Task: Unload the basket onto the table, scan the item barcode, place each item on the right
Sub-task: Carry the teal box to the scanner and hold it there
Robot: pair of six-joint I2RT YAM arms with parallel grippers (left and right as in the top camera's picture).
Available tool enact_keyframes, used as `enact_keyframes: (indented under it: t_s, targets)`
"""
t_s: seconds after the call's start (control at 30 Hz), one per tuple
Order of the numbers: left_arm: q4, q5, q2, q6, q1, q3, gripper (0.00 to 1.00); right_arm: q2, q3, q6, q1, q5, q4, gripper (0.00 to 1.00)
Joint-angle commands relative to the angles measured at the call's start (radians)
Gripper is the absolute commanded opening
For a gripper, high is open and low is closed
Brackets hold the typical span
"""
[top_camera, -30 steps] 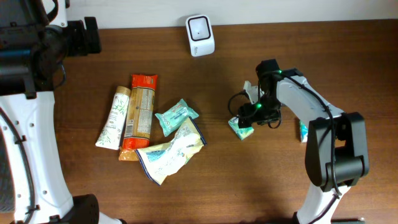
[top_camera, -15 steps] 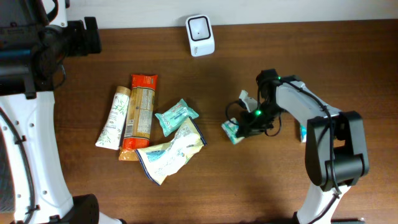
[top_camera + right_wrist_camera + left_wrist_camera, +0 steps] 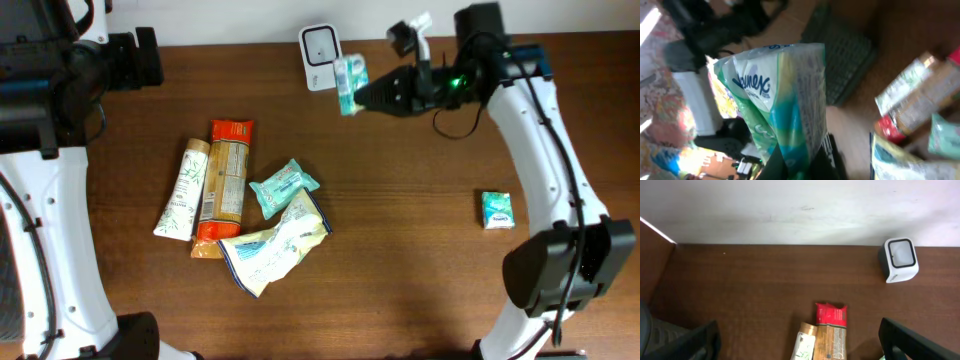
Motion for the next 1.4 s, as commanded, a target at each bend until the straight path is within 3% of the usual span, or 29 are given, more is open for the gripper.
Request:
enact_keyframes:
  t_s: [0.0, 0.2, 0.27, 0.33, 0.4, 0.53, 0.63, 0.73, 0.83, 0.9, 1.03, 1.37]
  targets:
    - [0.0, -0.006, -0.008, 0.012, 0.001, 0.012, 0.99, -0.091, 0.143, 0.053, -0.027, -0.05, 0.002, 0.04]
    - [0.0, -0.006, -0.008, 0.012, 0.001, 0.012, 0.99, -0.147, 0.196, 0.052, -0.034, -0.044, 0.002, 0.04]
    - [0.0, -0.006, -0.008, 0.012, 0.001, 0.012, 0.99, -0.146, 0.196, 0.052, -0.029, 0.087, 0.002, 0.04]
    - [0.0, -0.006, -0.008, 0.012, 0.001, 0.012, 0.99, -0.145, 0.196, 0.053, -0.003, 0.34, -0.002, 0.04]
    - [0.0, -0.006, -0.008, 0.012, 0.001, 0.012, 0.99, -0.141, 0.196, 0.113, 0.075, 0.731, 0.005, 0.04]
    - [0.0, -0.006, -0.008, 0.012, 0.001, 0.012, 0.99, -0.093, 0.196, 0.169, 0.209, 1.293, 0.184, 0.04]
    - [0.0, -0.006, -0.008, 0.012, 0.001, 0.012, 0.99, 0.004, 0.196, 0.038, 0.308, 1.63, 0.365, 0.04]
    - [0.0, -0.006, -0.008, 0.012, 0.001, 0.012, 0.99, 0.175, 0.196, -0.202, 0.381, 1.881, 0.6, 0.04]
    - [0.0, -0.006, -0.008, 0.012, 0.001, 0.012, 0.99, 0.38, 0.196, -0.529, 0.394, 1.957, 0.861, 0.04]
    - [0.0, -0.006, -0.008, 0.012, 0.001, 0.012, 0.99, 0.495, 0.196, -0.673, 0.394, 2.007, 0.986, 0.04]
    - [0.0, -0.006, -0.008, 0.012, 0.001, 0.012, 0.99, 0.587, 0.196, -0.697, 0.392, 2.111, 1.085, 0.04]
    - [0.0, -0.006, -0.008, 0.012, 0.001, 0.012, 0.99, 0.603, 0.196, -0.692, 0.375, 2.099, 1.086, 0.04]
